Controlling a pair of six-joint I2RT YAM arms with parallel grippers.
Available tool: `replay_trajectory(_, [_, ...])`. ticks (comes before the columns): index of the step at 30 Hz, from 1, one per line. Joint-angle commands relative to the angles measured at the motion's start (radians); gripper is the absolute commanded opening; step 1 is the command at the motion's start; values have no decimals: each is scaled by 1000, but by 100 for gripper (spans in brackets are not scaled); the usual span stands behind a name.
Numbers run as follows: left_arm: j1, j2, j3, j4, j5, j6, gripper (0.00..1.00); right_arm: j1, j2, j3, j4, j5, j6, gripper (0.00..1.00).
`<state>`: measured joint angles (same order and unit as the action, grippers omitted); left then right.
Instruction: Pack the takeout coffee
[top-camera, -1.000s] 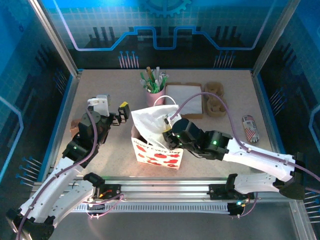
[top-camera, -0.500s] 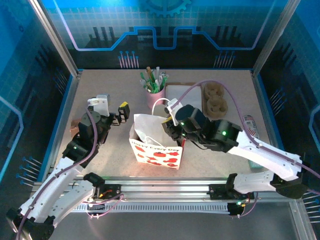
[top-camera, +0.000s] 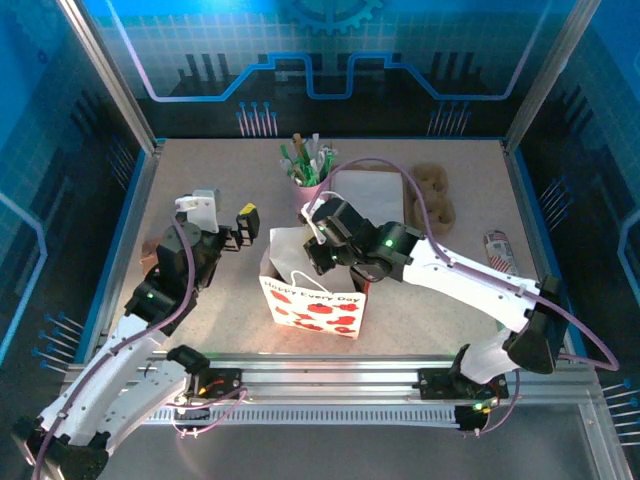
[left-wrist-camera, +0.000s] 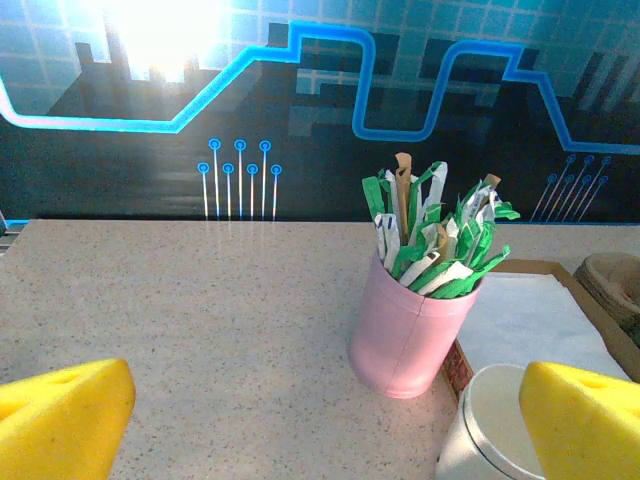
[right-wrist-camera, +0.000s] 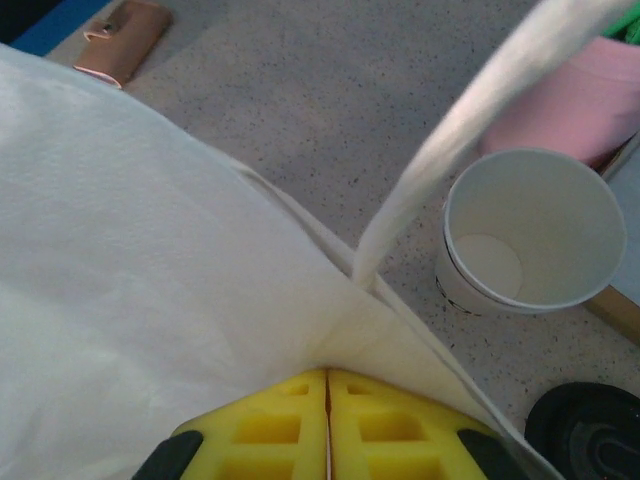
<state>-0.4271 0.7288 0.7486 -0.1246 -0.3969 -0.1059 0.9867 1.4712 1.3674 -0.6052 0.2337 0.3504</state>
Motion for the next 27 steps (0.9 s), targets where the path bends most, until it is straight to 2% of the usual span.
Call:
replay_trajectory(1, [9,-11,-17,30,-10,-13,99,6,22,-32,16,15,4,10])
replay_trajectory(6, [8,-11,-17,32,-7,-13,99,42,12,-49,-14,64,5,9])
replay_trajectory(10, [8,-9,-18,34,-1,-15,99,56,-52,15,-65,80,-19,11])
replay_trajectory(16, [8,-9,-17,32,-2,-15,99,37,-163,165,-152,157,-90,32])
replay_trajectory(18, [8,-12,-17,31,-4,-14,99,13,-186,193,-170,181,-105,33])
replay_trajectory(22, [8,-13,-17,30,-5,-15,99,-124,-224,197,-200,207,-98,41])
replay_trajectory(25, [9,-14,-18,32,-7,-15,99,-298,-229,158,-201,149,-40,49])
replay_trajectory(27, [8,-14,-18,33,-7,-17,99,-396,-208,127,-188,87,-8,51])
